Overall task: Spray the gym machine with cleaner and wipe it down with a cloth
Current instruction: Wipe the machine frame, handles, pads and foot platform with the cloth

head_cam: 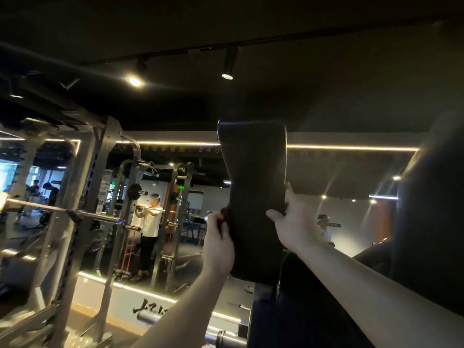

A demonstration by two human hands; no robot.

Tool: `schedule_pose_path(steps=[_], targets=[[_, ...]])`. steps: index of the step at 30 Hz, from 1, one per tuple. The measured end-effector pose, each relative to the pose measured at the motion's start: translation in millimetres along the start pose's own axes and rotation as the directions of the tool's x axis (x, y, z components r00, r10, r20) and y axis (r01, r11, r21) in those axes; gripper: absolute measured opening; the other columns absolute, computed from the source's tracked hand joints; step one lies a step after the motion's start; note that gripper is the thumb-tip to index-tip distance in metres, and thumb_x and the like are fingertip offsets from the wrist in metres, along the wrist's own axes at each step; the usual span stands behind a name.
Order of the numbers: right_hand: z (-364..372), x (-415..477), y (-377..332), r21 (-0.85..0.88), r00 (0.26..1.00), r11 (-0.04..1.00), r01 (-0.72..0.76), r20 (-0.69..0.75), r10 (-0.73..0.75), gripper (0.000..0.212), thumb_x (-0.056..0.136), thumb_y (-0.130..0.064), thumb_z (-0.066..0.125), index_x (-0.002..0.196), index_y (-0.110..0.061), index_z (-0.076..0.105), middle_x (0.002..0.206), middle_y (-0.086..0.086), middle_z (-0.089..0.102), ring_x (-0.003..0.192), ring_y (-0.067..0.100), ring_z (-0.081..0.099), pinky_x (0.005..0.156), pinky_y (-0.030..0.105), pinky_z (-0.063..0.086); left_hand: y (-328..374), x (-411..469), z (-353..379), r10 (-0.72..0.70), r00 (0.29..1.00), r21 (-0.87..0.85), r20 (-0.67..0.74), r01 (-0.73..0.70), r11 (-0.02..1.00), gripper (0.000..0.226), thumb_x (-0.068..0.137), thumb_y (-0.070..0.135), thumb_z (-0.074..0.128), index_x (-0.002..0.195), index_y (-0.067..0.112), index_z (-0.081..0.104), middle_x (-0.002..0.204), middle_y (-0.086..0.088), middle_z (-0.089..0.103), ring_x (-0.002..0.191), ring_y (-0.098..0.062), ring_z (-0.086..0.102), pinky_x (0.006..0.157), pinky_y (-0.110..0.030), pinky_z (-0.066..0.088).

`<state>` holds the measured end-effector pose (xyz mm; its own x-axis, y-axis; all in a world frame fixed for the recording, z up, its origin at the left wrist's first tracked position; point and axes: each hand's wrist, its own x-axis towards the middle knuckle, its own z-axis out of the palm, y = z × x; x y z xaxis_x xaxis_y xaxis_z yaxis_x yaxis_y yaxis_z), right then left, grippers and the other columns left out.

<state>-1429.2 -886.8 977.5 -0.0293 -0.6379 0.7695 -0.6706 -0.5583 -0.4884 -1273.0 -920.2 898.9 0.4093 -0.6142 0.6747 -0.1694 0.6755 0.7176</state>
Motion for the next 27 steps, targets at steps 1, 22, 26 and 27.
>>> schedule_pose_path(steps=[1,22,26,27], targets=[[3,-2,3,0.029,1.0,1.0,-0.011,-0.012,0.011,0.063,0.095,-0.034,0.07,0.151,-0.031,0.043,0.135,-0.007,0.064,0.13,0.02,0.059,0.106,0.05,0.051,-9,-7,-3,-0.047,0.999,0.002,0.024,0.047,0.999,0.017,0.111,0.023,0.038,0.116,0.037,0.047,0.116,0.004,0.061,0.105,-0.014,0.062,0.089,-0.042,0.053],[34,-81,94,0.214,0.921,0.916,-0.34,0.275,0.278,0.018,0.103,-0.027,0.06,0.118,-0.022,0.068,0.105,-0.005,0.07,0.103,0.013,0.067,0.098,0.04,0.056,-54,-77,35,-0.47,0.874,-0.132,-0.121,0.455,0.881,0.022,0.11,0.012,0.039,0.125,0.026,0.03,0.124,-0.006,0.049,0.108,-0.02,0.051,0.091,-0.04,0.044],[31,-97,111,0.36,0.821,0.739,-0.569,0.292,0.49,0.019,0.103,-0.025,0.061,0.12,-0.019,0.068,0.106,0.003,0.071,0.098,0.016,0.069,0.091,0.04,0.059,-32,-92,66,-0.608,0.787,-0.151,-0.105,0.592,0.792,0.039,0.105,0.014,0.051,0.137,0.022,0.03,0.128,-0.011,0.053,0.112,-0.029,0.058,0.094,-0.046,0.051],[23,-100,110,0.376,0.805,0.712,-0.594,0.297,0.514,0.016,0.105,-0.025,0.057,0.11,-0.017,0.07,0.103,0.006,0.071,0.095,0.019,0.069,0.088,0.038,0.058,-22,-102,78,-0.634,0.772,-0.178,-0.05,0.617,0.766,0.038,0.105,0.014,0.052,0.136,0.022,0.031,0.125,-0.009,0.054,0.111,-0.027,0.06,0.092,-0.042,0.053]])
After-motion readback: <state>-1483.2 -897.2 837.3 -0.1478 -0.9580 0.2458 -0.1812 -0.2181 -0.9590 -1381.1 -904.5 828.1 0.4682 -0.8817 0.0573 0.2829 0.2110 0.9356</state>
